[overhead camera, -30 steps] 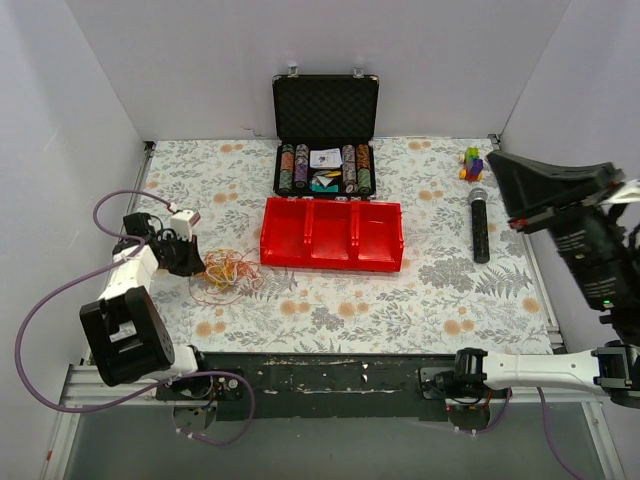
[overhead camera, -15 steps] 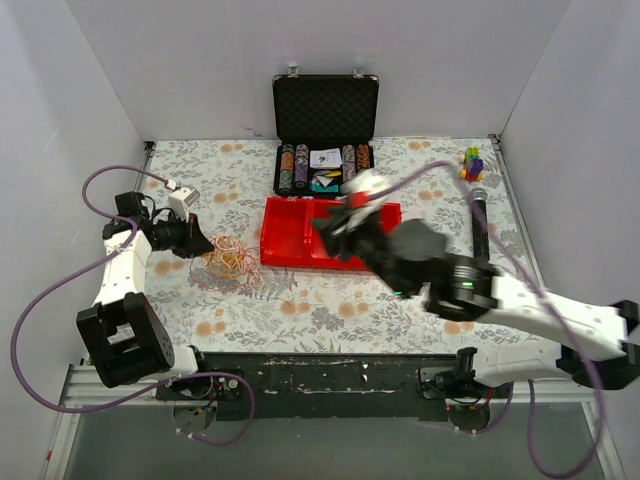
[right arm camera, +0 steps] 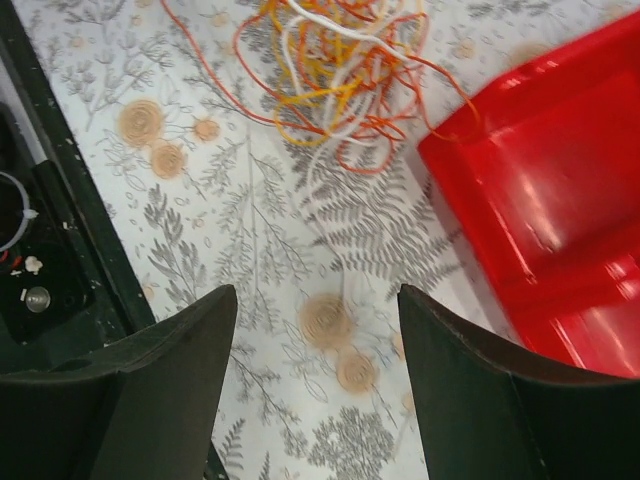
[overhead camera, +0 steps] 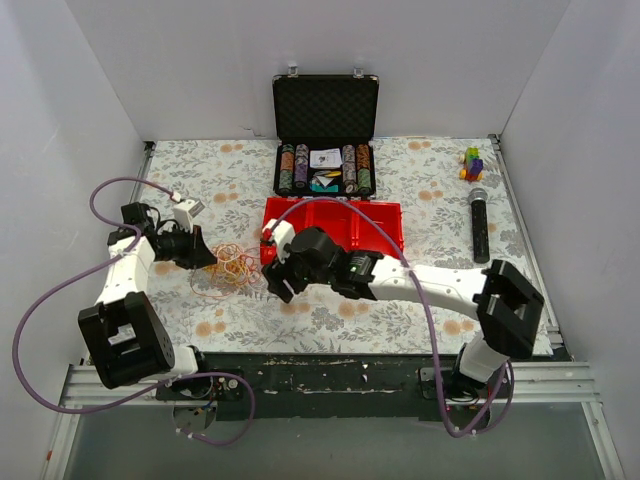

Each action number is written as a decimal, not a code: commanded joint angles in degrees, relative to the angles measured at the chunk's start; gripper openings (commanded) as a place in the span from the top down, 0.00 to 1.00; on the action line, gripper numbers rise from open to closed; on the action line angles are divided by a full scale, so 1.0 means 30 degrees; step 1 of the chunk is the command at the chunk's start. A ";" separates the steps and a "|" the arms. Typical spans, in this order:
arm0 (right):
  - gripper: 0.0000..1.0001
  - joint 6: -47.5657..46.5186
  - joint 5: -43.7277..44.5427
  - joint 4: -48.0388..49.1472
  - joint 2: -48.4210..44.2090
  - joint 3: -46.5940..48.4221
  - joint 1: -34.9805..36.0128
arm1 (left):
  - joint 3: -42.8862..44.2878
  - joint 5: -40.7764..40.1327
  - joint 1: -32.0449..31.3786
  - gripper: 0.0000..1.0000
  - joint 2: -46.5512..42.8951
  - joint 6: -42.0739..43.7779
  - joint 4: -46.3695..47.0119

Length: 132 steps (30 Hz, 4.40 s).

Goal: Untangle the cables

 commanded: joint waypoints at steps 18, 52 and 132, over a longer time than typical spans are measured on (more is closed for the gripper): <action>0.22 -0.0804 -0.3425 0.2657 0.9089 0.6276 0.0003 | 0.0046 0.0541 -0.0006 1.00 -0.0189 0.0811 -0.0299; 0.99 -0.2820 0.6093 0.2480 -0.3087 0.3586 -0.0319 | -0.1741 -0.3118 0.0461 1.00 0.0133 -0.1209 0.4179; 0.32 -0.0864 0.3204 0.3619 -0.3481 -0.2451 0.0882 | 0.5203 0.5581 -0.2907 1.00 -0.1772 1.3966 -1.0524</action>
